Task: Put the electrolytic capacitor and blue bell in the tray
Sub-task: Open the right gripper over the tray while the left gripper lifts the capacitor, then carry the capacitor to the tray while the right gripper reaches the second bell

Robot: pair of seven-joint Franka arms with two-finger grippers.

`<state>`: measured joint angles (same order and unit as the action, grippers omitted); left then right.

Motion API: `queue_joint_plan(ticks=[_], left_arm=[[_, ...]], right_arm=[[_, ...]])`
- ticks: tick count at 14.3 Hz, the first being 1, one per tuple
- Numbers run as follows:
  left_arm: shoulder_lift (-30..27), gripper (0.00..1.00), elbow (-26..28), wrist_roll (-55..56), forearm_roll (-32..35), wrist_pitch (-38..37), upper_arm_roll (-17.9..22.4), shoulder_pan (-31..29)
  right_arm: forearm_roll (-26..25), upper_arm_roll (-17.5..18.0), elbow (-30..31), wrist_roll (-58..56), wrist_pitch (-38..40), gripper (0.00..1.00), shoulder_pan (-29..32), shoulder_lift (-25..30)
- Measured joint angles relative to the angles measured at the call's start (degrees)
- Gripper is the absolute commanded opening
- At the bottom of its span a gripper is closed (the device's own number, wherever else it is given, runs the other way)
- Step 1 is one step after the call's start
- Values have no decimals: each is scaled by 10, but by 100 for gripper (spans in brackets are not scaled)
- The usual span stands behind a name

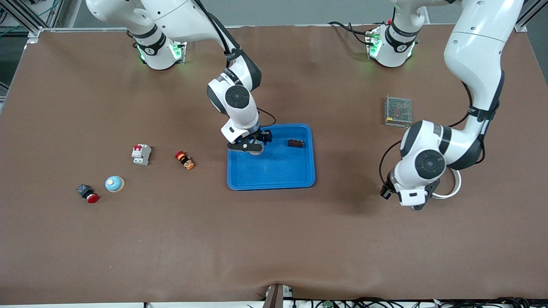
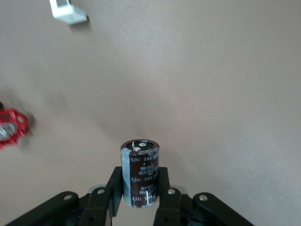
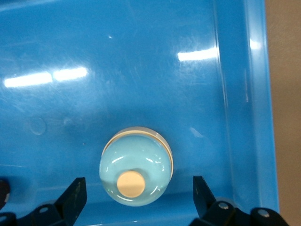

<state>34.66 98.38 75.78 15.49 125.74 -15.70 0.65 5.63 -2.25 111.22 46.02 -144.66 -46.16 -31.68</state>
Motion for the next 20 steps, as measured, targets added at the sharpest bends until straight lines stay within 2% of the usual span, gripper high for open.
queue_joint_plan(ticks=[2, 4, 6, 8, 15, 20], left_arm=[[2, 0, -11, 26, -3, -12, 0, 17], [3, 0, -27, 46, -20, -27, 0, 28], [4, 0, -42, 68, -35, -36, 0, 40], [6, 0, -51, 107, -38, -38, 0, 57], [40, 0, -88, 305, -44, -39, -2, 153], [60, 0, -112, 428, -46, -37, -2, 207]], right_arm=[[0, -7, -14, -4, 42, 100, 2, 13], [0, -13, -42, -33, 132, 100, 19, 42], [0, -16, -64, -95, 212, 100, 56, 77], [-1, -18, -70, -190, 257, 100, 107, 109], [-9, -22, -69, -550, 274, 100, 292, 122], [-38, -22, -66, -793, 263, 100, 385, 118]])
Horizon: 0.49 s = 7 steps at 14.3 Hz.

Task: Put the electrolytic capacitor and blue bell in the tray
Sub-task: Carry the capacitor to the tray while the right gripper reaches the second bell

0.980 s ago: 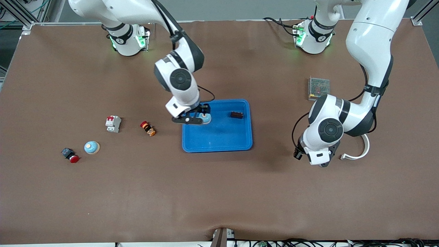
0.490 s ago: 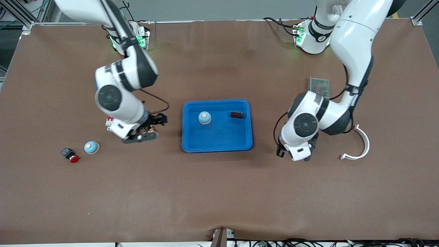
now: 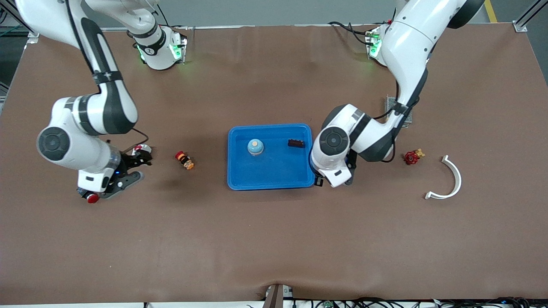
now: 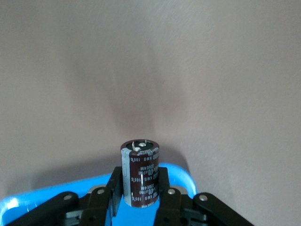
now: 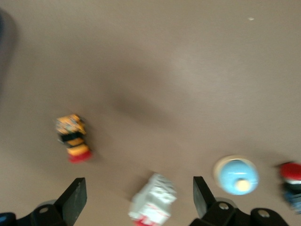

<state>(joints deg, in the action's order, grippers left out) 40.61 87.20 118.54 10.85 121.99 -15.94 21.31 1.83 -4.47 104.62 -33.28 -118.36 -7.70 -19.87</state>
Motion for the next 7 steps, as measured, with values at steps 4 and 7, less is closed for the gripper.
queue_joint_plan(ticks=[4, 7], left_arm=[[28, 0, -17, 99, -18, 23, 0, 44], [42, 0, -37, 116, -39, 28, 0, 56]], right_arm=[[-3, 0, 2, -136, -24, 100, 54, -8], [-8, 0, 4, -181, -48, 100, 75, -24]])
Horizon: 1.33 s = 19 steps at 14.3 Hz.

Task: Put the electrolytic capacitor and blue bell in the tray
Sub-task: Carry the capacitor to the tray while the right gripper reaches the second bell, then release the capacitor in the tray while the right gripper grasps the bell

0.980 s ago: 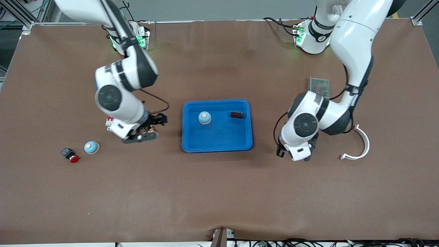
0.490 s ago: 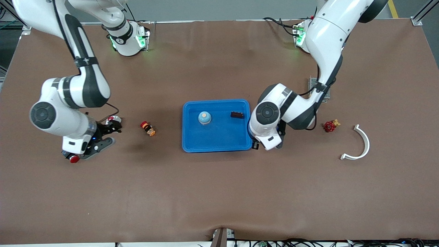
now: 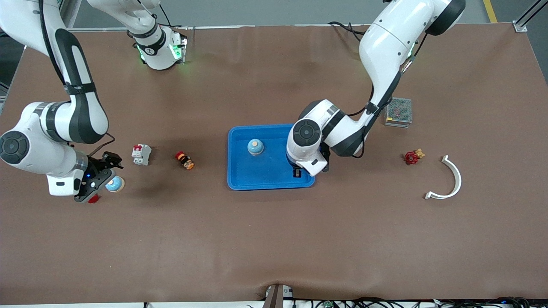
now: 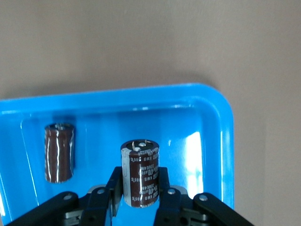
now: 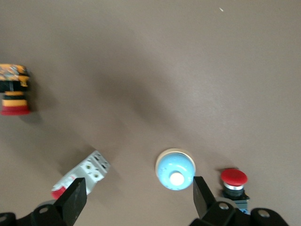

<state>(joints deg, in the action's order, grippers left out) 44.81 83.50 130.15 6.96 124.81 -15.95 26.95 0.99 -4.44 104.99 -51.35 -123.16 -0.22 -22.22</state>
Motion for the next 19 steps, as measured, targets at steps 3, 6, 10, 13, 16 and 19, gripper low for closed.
queue_joint_plan(ticks=[3, 6, 10, 13, 16, 19], left_arm=[[16, 0, -2, 5, -1, 6, 0, 3], [28, 20, -3, 6, -1, 10, 1, 3], [30, 100, -6, 6, -1, 10, 4, 2], [29, 100, -12, 1, 1, 10, 4, 3], [26, 100, -17, -8, 43, -3, 4, 3], [15, 100, -22, -41, 91, -43, 2, 4]], right_arm=[[0, 0, 2, -32, -44, 100, 18, -28], [0, 0, 3, -46, -75, 100, 29, -55], [0, 2, 4, -46, -101, 100, 29, -73], [0, 2, 4, -50, -114, 100, 32, -84], [0, 2, 4, -63, -117, 100, 38, -88], [0, 2, 8, -83, -119, 100, 49, -90]])
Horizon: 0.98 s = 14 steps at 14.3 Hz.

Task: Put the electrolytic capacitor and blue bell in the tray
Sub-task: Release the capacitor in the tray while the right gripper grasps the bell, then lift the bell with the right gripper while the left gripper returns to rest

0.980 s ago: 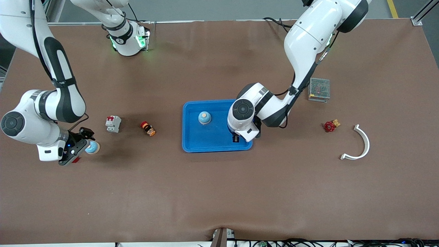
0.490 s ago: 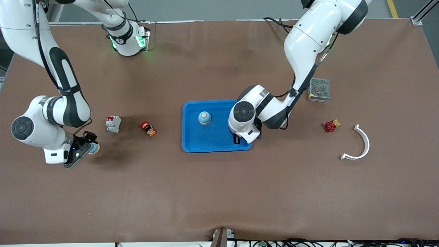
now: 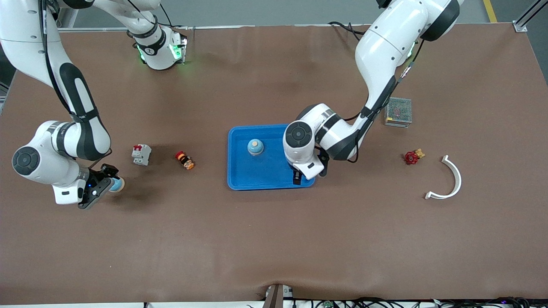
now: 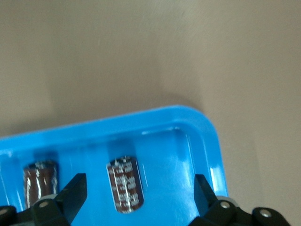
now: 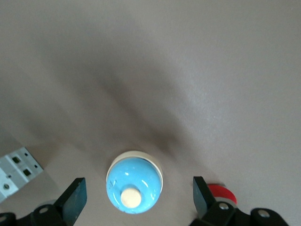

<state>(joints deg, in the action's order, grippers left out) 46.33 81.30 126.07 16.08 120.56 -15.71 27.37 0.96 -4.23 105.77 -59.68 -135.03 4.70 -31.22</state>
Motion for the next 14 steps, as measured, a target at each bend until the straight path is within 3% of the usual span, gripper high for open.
queue_joint_plan(ticks=[5, 10, 14], left_arm=[[-42, 100, -4, -155, 7, -35, 8, -14], [-92, 100, -5, -332, 7, -62, 10, -75], [-153, 100, -7, -453, 7, -146, 10, -113]], right_arm=[[0, 0, 41, -17, -55, 100, 9, -6], [0, 1, 55, -17, -69, 100, 9, -7], [0, 2, 70, -17, -96, 100, 9, -7]])
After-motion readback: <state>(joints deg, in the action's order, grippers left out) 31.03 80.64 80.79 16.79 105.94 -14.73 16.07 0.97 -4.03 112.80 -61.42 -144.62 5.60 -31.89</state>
